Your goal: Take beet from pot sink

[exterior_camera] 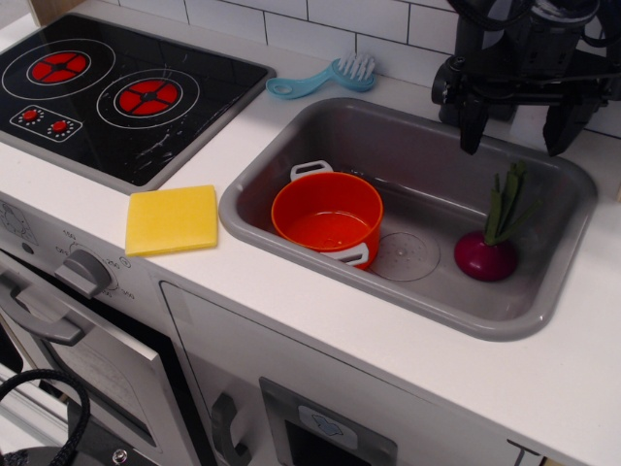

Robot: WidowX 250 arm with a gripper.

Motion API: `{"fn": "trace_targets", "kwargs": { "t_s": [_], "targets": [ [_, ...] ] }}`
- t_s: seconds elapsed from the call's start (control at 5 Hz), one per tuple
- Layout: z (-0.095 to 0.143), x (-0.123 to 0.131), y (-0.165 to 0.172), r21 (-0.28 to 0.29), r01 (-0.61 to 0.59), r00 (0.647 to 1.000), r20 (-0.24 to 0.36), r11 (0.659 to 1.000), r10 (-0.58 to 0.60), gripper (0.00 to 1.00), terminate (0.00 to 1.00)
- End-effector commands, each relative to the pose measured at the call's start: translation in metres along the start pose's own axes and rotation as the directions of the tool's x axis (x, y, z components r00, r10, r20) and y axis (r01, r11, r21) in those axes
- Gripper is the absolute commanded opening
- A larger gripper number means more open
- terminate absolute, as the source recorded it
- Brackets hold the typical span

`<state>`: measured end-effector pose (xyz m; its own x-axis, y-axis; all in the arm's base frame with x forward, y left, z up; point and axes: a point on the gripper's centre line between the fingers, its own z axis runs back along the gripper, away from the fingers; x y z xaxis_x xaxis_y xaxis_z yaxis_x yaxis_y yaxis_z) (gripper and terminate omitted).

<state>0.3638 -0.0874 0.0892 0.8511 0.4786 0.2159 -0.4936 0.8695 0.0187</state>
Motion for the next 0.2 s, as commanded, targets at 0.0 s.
{"fn": "trace_targets", "kwargs": {
  "t_s": [0.0],
  "targets": [
    [0.0231,0.0076,0.0007,-0.045,-0.014,0.999,0.044,0.999,0.016,1.0,1.0]
  ]
}}
